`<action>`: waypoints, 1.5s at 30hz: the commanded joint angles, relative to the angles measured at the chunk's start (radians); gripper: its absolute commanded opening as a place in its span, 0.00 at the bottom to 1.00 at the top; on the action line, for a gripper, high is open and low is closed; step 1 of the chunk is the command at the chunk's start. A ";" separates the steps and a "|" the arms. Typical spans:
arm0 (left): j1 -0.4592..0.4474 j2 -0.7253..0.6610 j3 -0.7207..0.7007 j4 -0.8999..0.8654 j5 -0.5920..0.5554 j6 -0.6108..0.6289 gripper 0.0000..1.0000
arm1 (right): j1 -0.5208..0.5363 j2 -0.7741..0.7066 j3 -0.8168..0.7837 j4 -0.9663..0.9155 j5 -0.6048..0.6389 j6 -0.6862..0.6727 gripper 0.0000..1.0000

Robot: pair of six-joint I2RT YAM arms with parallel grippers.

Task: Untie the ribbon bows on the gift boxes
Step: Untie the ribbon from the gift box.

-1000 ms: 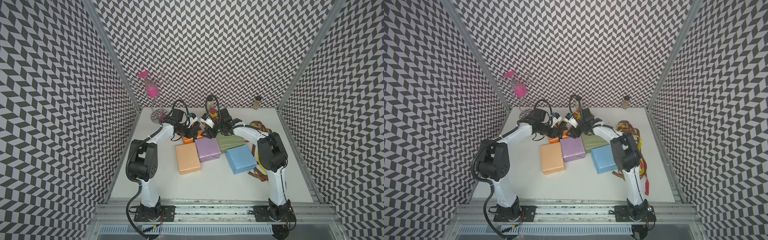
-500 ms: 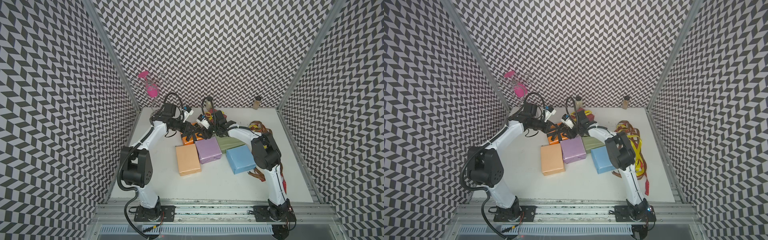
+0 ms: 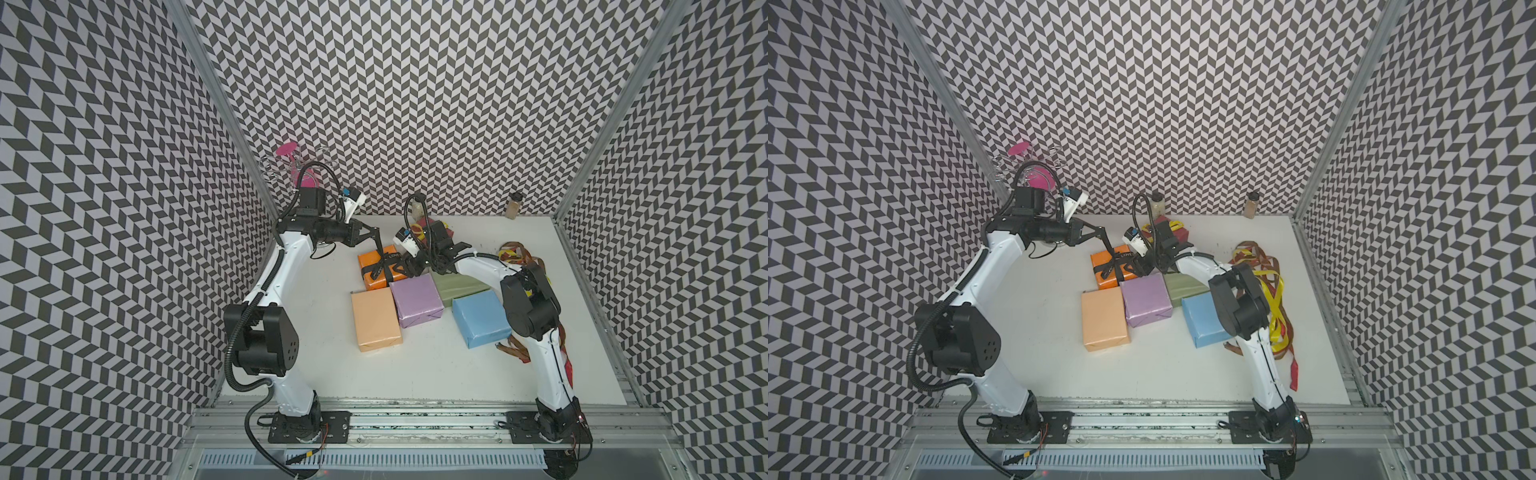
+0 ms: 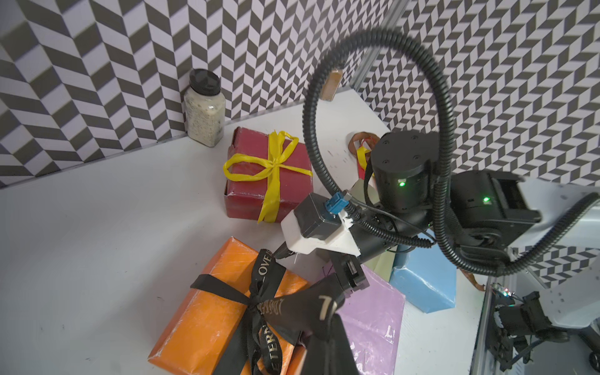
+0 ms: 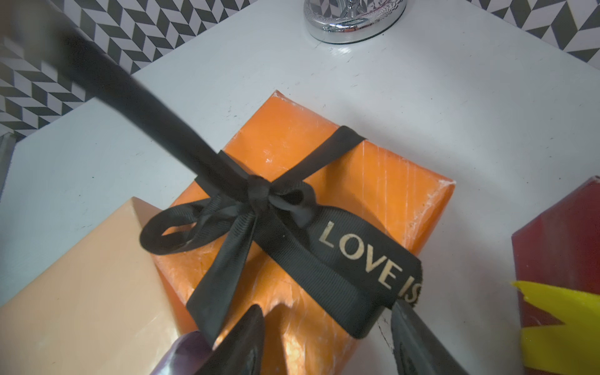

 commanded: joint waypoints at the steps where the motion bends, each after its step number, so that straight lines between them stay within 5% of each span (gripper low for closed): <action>1: 0.037 -0.103 0.050 0.033 0.058 -0.037 0.00 | 0.008 0.047 0.003 -0.023 0.045 -0.004 0.62; 11: 0.081 -0.331 -0.081 0.262 -0.050 -0.123 0.00 | 0.011 0.048 -0.002 -0.033 0.054 -0.012 0.62; 23: 0.094 -0.318 -0.263 0.205 -0.068 0.007 0.00 | 0.012 -0.045 -0.003 -0.060 0.075 -0.066 0.63; 30: 0.173 -0.335 -0.421 0.235 -0.311 0.020 0.00 | 0.012 -0.078 0.003 -0.072 0.093 -0.136 0.63; 32: 0.185 -0.313 -0.436 0.218 -0.366 0.045 0.10 | 0.012 -0.081 0.008 -0.073 0.077 -0.142 0.63; 37: 0.185 -0.290 -0.465 0.188 -0.359 0.181 0.64 | 0.014 -0.086 0.014 -0.086 0.044 -0.135 0.62; 40: 0.139 -0.336 -0.496 0.176 -0.309 0.316 0.76 | 0.013 -0.096 0.009 -0.093 0.044 -0.138 0.62; 45: -0.058 -0.422 -0.592 0.257 -0.536 0.416 0.83 | 0.013 -0.110 0.000 -0.093 0.041 -0.131 0.62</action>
